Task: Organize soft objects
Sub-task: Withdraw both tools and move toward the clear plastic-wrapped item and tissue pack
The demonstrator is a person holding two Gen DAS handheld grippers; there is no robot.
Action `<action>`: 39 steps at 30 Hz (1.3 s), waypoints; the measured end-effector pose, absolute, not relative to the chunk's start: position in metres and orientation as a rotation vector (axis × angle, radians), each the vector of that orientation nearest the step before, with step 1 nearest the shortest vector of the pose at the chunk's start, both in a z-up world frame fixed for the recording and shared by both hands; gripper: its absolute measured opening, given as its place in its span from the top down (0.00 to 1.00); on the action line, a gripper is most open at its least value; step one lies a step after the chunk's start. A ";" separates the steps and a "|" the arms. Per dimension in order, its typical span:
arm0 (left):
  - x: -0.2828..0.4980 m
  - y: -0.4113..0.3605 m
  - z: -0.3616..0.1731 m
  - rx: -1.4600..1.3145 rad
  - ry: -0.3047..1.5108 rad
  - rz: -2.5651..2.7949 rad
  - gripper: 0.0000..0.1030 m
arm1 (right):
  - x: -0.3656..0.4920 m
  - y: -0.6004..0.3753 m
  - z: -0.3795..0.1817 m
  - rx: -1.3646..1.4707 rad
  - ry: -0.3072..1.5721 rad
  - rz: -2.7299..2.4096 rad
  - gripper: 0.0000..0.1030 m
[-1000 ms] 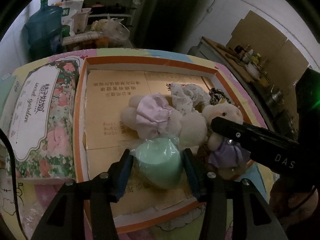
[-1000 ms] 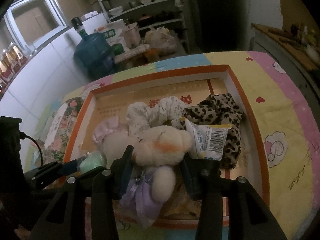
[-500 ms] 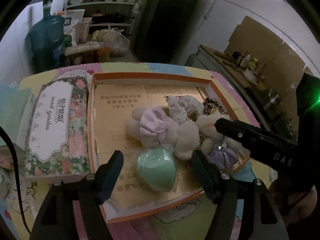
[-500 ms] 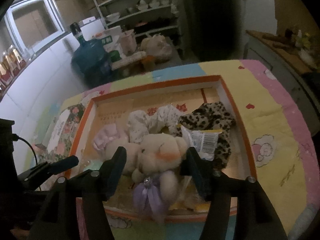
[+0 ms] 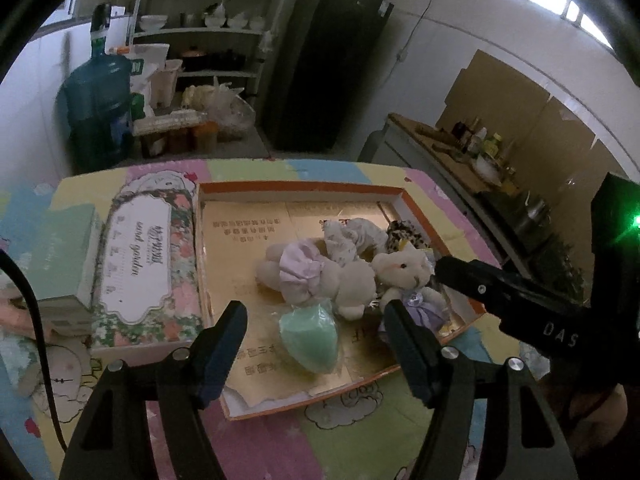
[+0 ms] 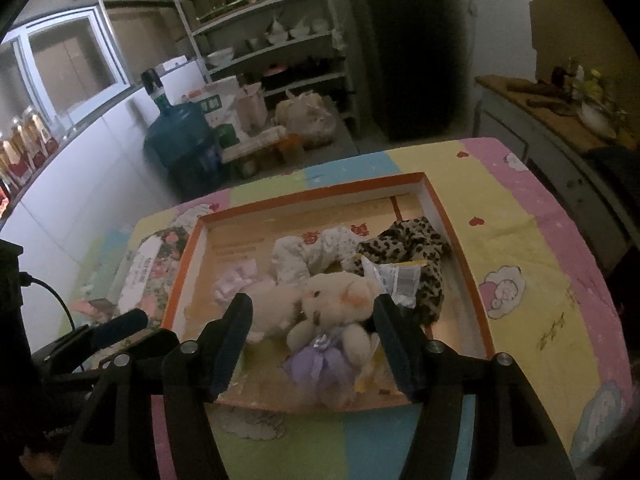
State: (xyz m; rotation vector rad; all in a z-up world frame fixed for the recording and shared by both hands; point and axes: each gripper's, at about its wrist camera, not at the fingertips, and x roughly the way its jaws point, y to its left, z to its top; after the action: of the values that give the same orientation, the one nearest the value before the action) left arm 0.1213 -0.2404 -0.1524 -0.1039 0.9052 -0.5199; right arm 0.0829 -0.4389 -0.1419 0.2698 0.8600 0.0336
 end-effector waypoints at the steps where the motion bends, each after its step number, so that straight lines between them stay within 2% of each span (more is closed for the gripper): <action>1: 0.120 -0.239 -0.150 -0.102 0.898 -0.517 0.32 | 0.081 -0.437 -0.140 0.269 0.857 0.032 0.37; 9: 0.102 -0.214 -0.129 -0.017 0.822 -0.372 0.32 | 0.064 -0.412 -0.129 0.252 0.840 0.043 0.37; 25: 0.065 -0.164 -0.112 -0.027 0.787 -0.397 0.32 | 0.029 -0.362 -0.113 0.240 0.813 0.050 0.37; 39: 0.042 -0.108 -0.110 -0.067 0.783 -0.379 0.32 | 0.004 -0.310 -0.108 0.213 0.810 0.069 0.32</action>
State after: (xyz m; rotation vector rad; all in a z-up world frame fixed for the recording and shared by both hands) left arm 0.0420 -0.1078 -0.1096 -0.0674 0.7830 -0.3794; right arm 0.0044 -0.3096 -0.1080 0.2129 0.8105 0.0692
